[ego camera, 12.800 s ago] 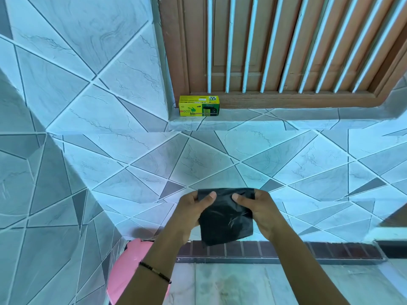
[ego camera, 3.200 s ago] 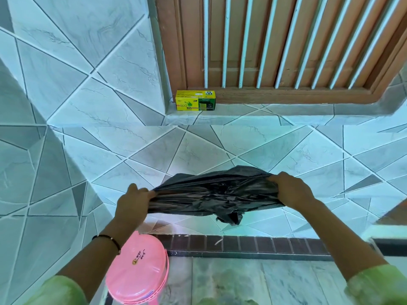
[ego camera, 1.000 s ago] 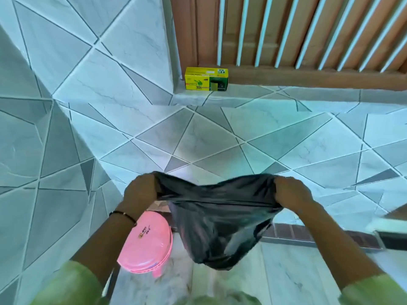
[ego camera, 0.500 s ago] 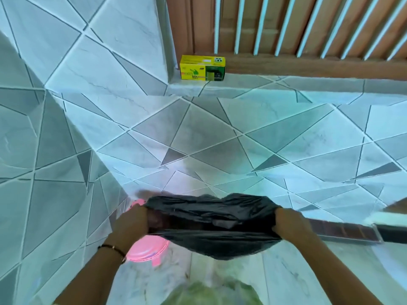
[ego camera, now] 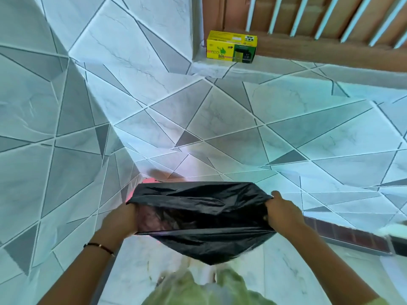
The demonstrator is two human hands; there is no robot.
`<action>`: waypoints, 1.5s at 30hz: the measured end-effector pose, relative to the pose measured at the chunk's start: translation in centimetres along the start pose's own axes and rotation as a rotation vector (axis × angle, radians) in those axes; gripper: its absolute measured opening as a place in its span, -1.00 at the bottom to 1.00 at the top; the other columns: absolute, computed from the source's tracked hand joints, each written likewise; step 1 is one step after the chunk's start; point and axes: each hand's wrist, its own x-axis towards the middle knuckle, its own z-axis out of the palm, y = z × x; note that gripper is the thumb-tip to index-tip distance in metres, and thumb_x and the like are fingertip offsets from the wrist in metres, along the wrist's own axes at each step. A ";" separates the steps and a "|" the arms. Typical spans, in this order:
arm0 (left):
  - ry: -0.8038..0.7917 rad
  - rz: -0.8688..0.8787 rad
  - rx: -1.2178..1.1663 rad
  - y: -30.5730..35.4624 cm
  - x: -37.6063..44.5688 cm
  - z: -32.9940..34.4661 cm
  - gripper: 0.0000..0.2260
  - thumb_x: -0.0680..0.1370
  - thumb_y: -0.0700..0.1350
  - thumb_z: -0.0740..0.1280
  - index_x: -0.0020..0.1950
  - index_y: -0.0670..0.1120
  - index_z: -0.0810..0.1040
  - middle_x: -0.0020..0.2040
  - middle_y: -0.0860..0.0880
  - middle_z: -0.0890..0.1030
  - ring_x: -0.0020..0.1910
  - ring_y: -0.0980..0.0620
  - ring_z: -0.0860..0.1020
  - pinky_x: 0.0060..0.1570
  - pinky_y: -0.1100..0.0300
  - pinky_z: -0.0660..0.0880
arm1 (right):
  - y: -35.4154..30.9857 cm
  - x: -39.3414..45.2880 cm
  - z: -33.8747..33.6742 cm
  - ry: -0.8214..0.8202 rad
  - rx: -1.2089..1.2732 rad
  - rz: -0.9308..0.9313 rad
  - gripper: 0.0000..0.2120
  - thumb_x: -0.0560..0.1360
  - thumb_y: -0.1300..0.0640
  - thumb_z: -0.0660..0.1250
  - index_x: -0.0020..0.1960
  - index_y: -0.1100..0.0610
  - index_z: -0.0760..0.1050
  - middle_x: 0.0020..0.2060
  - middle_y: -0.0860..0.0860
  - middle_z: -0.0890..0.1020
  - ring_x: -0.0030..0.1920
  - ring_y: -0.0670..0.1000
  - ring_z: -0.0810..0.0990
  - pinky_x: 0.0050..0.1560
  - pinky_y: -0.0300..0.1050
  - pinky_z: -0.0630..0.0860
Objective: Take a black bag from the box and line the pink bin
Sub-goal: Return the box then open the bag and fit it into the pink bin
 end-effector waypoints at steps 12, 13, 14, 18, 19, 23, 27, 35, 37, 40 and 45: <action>0.218 -0.036 -0.210 -11.8 -2.2 -1.7 -0.73 0.46 -0.11 0.33 0.11 -0.11 0.39 0.03 -0.11 0.42 -0.33 -0.16 0.53 -0.16 0.06 0.51 | -11.1 0.7 -2.9 0.347 0.627 -0.182 -0.54 0.42 0.16 0.41 0.28 0.13 0.38 0.05 0.20 0.62 0.01 0.26 0.59 -0.06 -0.06 0.41; 0.256 0.056 -0.159 -12.6 -2.7 -2.0 -0.74 0.44 -0.09 0.34 0.11 -0.05 0.45 0.17 -0.09 0.36 -0.38 -0.14 0.51 -0.16 0.04 0.54 | -12.2 0.9 -3.3 0.315 0.708 -0.126 -0.46 0.40 0.14 0.44 0.31 0.12 0.31 0.07 0.21 0.61 0.05 0.26 0.58 -0.03 -0.04 0.40; 0.279 0.143 -0.124 -13.4 -3.0 -2.0 -0.72 0.43 -0.08 0.35 0.13 0.02 0.46 0.28 -0.06 0.28 -0.42 -0.14 0.49 -0.18 0.02 0.56 | -12.9 1.0 -3.6 0.282 0.762 -0.074 -0.38 0.38 0.13 0.46 0.34 0.11 0.25 0.11 0.21 0.60 0.09 0.27 0.56 0.00 -0.03 0.41; 0.234 0.294 -0.069 -16.5 -3.1 -1.8 -0.48 0.37 -0.10 0.38 0.23 0.18 0.25 0.34 -0.03 0.19 -0.47 -0.16 0.46 -0.28 0.00 0.55 | -16.2 1.5 -4.0 0.168 0.594 -0.057 -0.10 0.33 0.13 0.49 0.47 0.00 -0.01 0.23 0.23 0.53 0.15 0.30 0.54 0.13 0.06 0.43; 0.217 0.288 -0.081 -17.0 -3.2 -1.9 -0.47 0.37 -0.08 0.40 0.26 0.14 0.26 0.34 -0.04 0.21 -0.42 -0.20 0.54 -0.25 -0.01 0.56 | -16.7 1.6 -3.8 0.147 0.491 -0.080 -0.03 0.32 0.13 0.49 0.49 -0.06 -0.10 0.22 0.24 0.52 0.13 0.31 0.55 0.12 0.08 0.44; 0.130 0.132 -0.225 -19.1 -2.3 -2.0 -0.30 0.31 0.08 0.47 0.36 -0.06 0.26 0.26 -0.13 0.40 0.00 -0.22 0.59 0.02 0.00 0.53 | -18.7 1.3 -3.1 0.119 0.052 -0.138 0.02 0.36 0.11 0.42 0.49 -0.18 -0.28 0.08 0.16 0.42 -0.06 0.27 0.59 -0.09 0.07 0.54; 0.047 0.086 -0.224 -20.4 -1.0 -2.4 -0.26 0.31 0.08 0.44 0.39 -0.06 0.19 0.18 -0.17 0.54 0.07 -0.20 0.58 0.05 0.04 0.53 | -19.9 1.6 -3.7 0.134 -0.081 -0.131 -0.05 0.39 0.19 0.32 0.49 -0.18 -0.28 0.04 0.13 0.37 -0.24 0.17 0.52 -0.27 -0.03 0.45; -0.008 0.018 -0.119 -22.8 0.1 -3.4 -0.28 0.37 0.05 0.39 0.43 -0.07 0.13 0.20 -0.17 0.52 0.10 -0.17 0.56 0.07 0.02 0.53 | -21.8 3.7 -3.9 0.131 -0.111 -0.117 -0.13 0.41 0.13 0.31 0.47 -0.25 -0.19 0.01 0.08 0.36 -0.14 0.17 0.59 -0.27 -0.06 0.39; -0.011 0.011 -0.114 -23.3 0.3 -3.7 -0.26 0.37 0.05 0.40 0.43 -0.06 0.12 0.23 -0.17 0.50 0.11 -0.17 0.56 0.08 0.04 0.53 | -22.3 4.1 -4.2 0.115 -0.117 -0.116 -0.19 0.42 0.09 0.30 0.47 -0.27 -0.11 -0.04 0.06 0.33 -0.17 0.15 0.58 -0.27 -0.07 0.39; -0.017 0.011 -0.096 -23.5 0.5 -3.8 -0.26 0.35 0.06 0.40 0.43 -0.06 0.14 0.25 -0.17 0.48 0.13 -0.17 0.55 0.10 0.02 0.53 | -22.5 4.5 -4.4 0.099 -0.135 -0.102 -0.20 0.41 0.07 0.31 0.46 -0.26 -0.10 -0.10 0.03 0.26 -0.28 0.10 0.47 -0.27 -0.08 0.39; -0.032 0.032 -0.065 -22.7 1.4 -3.6 -0.28 0.32 0.08 0.39 0.40 -0.04 0.18 0.22 -0.16 0.47 0.12 -0.19 0.55 0.09 -0.02 0.53 | -21.9 5.2 -4.9 0.098 -0.171 -0.066 -0.21 0.41 0.08 0.32 0.46 -0.23 -0.07 -0.11 0.04 0.25 -0.30 0.09 0.43 -0.29 -0.09 0.38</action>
